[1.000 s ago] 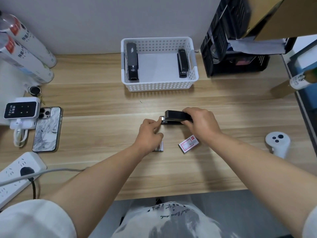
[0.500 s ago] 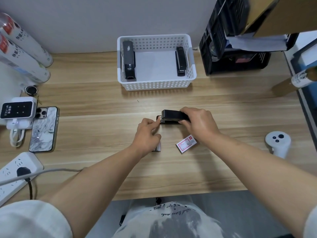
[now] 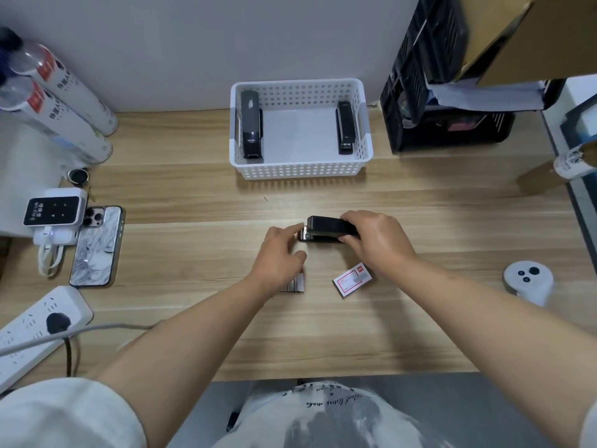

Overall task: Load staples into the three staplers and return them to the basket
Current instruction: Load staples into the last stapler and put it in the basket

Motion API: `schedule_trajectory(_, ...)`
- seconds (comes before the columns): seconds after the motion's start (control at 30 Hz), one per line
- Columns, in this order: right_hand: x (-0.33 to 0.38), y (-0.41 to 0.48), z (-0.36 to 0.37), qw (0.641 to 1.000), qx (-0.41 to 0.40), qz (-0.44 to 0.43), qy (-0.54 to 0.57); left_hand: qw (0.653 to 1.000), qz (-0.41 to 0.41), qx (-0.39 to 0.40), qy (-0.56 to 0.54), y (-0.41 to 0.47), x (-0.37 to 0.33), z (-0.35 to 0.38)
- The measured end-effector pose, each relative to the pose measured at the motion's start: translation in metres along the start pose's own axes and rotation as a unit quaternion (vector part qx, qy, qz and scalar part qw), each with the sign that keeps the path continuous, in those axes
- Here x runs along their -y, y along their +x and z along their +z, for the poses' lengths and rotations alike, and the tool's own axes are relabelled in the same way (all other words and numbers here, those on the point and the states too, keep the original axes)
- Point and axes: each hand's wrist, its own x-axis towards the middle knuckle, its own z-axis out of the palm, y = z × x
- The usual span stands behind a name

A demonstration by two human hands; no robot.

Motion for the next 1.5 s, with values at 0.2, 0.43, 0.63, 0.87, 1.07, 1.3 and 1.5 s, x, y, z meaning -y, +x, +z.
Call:
schedule_trajectory(0.2,0.001,0.009,-0.028,0.998,0.018,-0.064,0.022,0.976,-0.125,0.055,-0.172,0.001,-0.041,-0.038)
schedule_trajectory(0.43,0.012,0.062,-0.098,0.98,0.035,-0.194,0.012,0.954,-0.09,0.164,-0.234,0.017,-0.086,-0.072)
schedule_trajectory(0.63,0.015,0.109,-0.126,0.985,-0.086,-0.115,0.097,0.931,-0.113,0.101,-0.331,0.051,-0.11,-0.089)
schedule_trajectory(0.87,0.026,0.13,-0.082,0.971,-0.039,0.055,0.227,0.914,-0.12,0.03,-0.385,0.119,-0.13,-0.087)
schedule_trajectory(1.07,0.036,0.153,-0.05,0.941,0.004,0.166,0.296,0.912,-0.177,-0.013,-0.371,0.164,-0.133,-0.086)
schedule_trajectory(1.3,0.066,0.202,-0.046,0.806,0.105,0.303,0.498,0.919,-0.194,0.009,-0.343,0.171,-0.123,-0.088)
schedule_trajectory(1.5,0.083,0.214,-0.032,0.818,0.109,0.305,0.476,0.938,-0.212,-0.014,-0.275,0.163,-0.122,-0.104)
